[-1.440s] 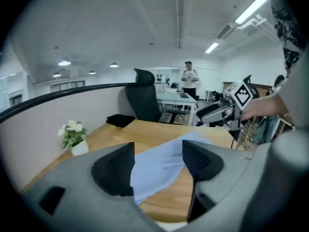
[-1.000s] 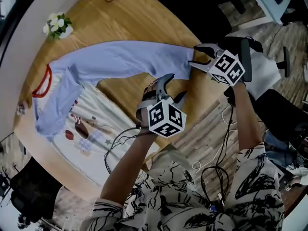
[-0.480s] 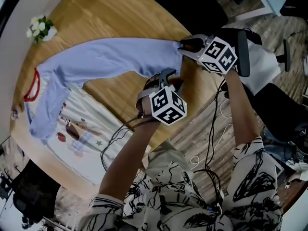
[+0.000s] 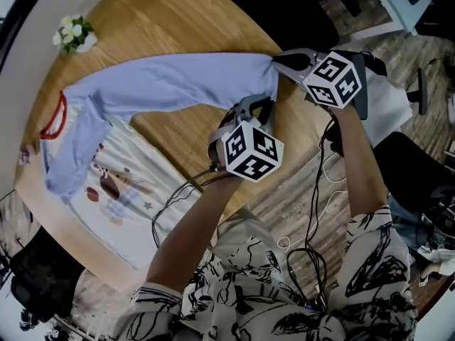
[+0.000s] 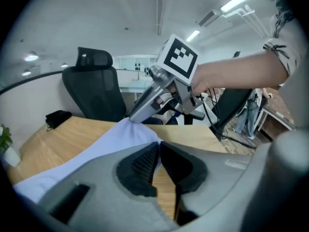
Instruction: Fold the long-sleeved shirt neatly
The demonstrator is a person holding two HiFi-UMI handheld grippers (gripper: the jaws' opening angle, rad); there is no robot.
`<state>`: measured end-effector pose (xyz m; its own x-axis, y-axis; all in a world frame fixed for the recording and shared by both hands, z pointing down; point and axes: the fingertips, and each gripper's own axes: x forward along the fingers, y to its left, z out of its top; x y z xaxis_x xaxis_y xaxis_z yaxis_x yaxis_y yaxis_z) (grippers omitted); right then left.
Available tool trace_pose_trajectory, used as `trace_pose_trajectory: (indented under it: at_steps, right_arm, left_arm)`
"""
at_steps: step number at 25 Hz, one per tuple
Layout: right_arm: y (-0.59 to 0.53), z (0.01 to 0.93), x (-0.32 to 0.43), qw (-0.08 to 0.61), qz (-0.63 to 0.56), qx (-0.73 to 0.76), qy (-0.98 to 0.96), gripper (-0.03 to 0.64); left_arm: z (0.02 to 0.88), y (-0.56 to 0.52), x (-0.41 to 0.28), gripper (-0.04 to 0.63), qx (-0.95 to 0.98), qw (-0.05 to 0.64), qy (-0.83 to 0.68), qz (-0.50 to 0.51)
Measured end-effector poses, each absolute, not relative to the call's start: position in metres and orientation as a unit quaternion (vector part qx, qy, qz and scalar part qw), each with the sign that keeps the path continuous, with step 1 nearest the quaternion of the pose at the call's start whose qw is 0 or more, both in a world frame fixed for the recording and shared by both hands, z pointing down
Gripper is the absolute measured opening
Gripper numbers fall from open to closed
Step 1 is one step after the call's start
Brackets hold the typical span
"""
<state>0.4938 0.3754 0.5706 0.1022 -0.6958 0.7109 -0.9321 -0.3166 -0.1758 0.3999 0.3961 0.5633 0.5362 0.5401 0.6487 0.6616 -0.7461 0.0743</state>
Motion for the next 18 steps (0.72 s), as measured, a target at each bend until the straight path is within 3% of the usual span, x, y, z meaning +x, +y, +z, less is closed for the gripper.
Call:
trace_pose_trajectory:
  at_steps: [18]
  right_arm:
    - [0.122, 0.27, 0.512, 0.23, 0.193, 0.69, -0.658, 0.029]
  left_arm:
    - [0.271, 0.194, 0.441, 0.025, -0.982, -0.029, -0.149, -0.109]
